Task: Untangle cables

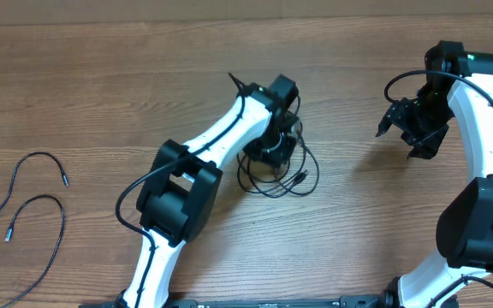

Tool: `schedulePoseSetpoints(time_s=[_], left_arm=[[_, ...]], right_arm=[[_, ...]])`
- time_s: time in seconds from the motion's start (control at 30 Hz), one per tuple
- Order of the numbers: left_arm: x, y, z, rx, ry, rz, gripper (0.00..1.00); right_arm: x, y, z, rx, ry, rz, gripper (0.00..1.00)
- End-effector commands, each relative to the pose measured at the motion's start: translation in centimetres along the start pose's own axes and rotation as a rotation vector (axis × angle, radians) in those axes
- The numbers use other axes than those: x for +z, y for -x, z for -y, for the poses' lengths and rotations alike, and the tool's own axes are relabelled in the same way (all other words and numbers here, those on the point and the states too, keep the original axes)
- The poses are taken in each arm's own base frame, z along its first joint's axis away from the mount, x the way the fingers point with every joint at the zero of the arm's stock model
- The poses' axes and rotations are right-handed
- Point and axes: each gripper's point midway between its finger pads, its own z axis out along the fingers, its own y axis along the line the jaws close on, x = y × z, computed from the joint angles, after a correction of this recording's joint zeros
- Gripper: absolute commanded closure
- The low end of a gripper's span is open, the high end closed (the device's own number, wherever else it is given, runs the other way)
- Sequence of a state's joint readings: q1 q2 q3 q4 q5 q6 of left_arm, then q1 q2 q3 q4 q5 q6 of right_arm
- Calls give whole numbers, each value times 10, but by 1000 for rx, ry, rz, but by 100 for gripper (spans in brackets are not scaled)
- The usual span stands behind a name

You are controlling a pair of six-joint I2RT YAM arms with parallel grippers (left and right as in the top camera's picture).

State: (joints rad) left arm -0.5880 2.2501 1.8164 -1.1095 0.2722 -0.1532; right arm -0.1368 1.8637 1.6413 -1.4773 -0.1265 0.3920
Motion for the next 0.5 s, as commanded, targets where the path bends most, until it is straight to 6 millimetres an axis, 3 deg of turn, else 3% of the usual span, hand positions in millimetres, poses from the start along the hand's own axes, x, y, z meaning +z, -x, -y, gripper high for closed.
schedulePoseSetpoints(time_s=[0.0, 0.13, 0.23, 0.27, 0.47], left_arm=[[-84, 38, -18, 6, 101, 206, 96], [-176, 52, -23, -15, 117, 389, 96], [-249, 51, -24, -26, 109, 549, 96], [-277, 48, -24, -30, 106, 614, 96], [-387, 18, 7, 45, 27, 899, 96]], right_arm=[[-9, -2, -2, -12, 15, 26, 26], [-9, -2, -2, -16, 15, 25, 26], [-9, -3, -4, -18, 22, 23, 25], [-9, -3, -5, -19, 31, 21, 25], [-10, -8, -35, -127, 160, 3, 21]])
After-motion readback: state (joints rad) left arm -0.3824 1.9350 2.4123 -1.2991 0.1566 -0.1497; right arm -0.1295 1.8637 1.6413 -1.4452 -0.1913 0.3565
